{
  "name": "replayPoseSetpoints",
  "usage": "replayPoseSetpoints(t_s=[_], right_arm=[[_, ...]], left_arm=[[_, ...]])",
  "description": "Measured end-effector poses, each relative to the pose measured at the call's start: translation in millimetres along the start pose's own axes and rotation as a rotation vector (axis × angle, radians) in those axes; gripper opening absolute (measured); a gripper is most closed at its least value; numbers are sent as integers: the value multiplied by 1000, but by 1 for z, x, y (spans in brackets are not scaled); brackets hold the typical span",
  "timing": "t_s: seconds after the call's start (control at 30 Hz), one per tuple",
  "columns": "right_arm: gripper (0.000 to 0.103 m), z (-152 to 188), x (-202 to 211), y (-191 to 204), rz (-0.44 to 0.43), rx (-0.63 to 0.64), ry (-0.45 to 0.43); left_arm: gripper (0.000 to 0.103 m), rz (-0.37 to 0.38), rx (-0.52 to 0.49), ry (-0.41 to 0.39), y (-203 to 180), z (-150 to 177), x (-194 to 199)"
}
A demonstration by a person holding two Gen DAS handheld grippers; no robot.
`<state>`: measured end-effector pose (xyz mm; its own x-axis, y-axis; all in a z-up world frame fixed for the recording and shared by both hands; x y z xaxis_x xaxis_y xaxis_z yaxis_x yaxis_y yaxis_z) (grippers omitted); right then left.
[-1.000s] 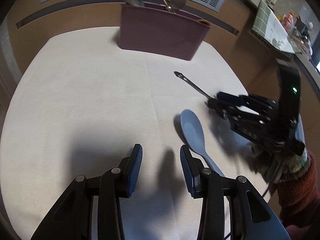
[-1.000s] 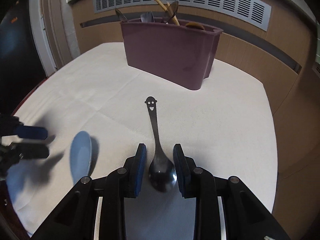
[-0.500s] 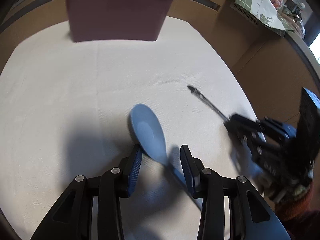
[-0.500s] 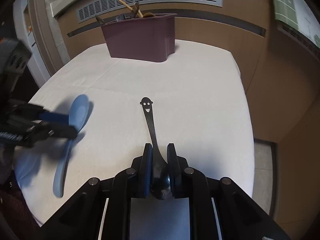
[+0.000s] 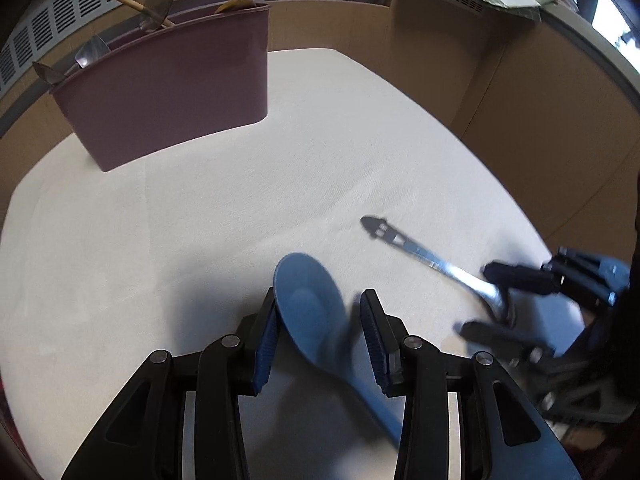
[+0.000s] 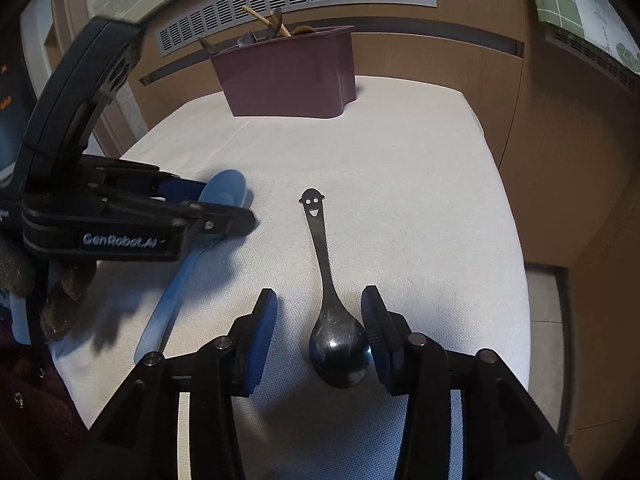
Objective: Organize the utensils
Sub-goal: 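Lift the blue spoon and smiley-face spoon with both tools toward the caddy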
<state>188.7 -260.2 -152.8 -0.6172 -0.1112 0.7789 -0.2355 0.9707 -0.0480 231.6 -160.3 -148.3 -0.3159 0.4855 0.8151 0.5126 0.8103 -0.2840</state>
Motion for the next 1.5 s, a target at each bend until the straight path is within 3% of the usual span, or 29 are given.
replayPoseSetpoints(t_s=[0.13,0.23,0.27,0.3,0.33,0.47,0.53,0.7,0.9,0.97,1.03,1.1,1.33,1.5], right_arm=[[41,-3,-3,6,17,91,25],[31,-10,-10,8,58,125,20],[23,-12,-11,8,68,132,18],[8,-14,-13,7,81,142,15],[6,-16,-14,7,93,154,16],[6,-21,-11,-4,112,113,-3],[6,-22,-8,-17,112,55,-12],[6,-14,-2,-46,128,-59,-6],[6,-14,2,-57,177,-108,-34],[6,-16,0,-54,172,-105,-36],[6,-17,-2,-49,142,-116,-28],[6,-16,-3,-43,96,-129,-15],[7,-14,-1,-23,14,-108,7],[9,-13,2,-29,78,-78,-13]], left_arm=[[40,-11,27,-11,14,13,19],[40,0,91,-32,26,19,34],[40,8,113,-38,28,21,38],[40,25,145,-44,31,24,43],[40,40,166,-48,30,26,46],[40,158,272,-17,22,35,46],[40,170,276,-1,15,33,36],[40,96,225,-13,5,13,12],[41,-110,40,-47,-5,-5,-5],[40,-128,24,-60,-5,-7,-5],[23,-114,32,-76,-2,-5,0],[14,-93,51,-93,3,-4,7],[11,1,137,-252,31,-9,65],[10,4,175,-307,45,-6,87]])
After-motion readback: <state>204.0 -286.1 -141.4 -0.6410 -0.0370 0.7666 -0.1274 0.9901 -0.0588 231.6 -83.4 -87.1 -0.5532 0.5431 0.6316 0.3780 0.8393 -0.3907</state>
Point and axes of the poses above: each gripper's, at about its wrist camera, not at the fingertips, and x roughly against the way its jaws point, y to its left, z to its underside, the point moved 8 cm from there along -x, roughly the way its jaws point, and after that the axes turned 14 degrees about z, right-handed, at the moved point
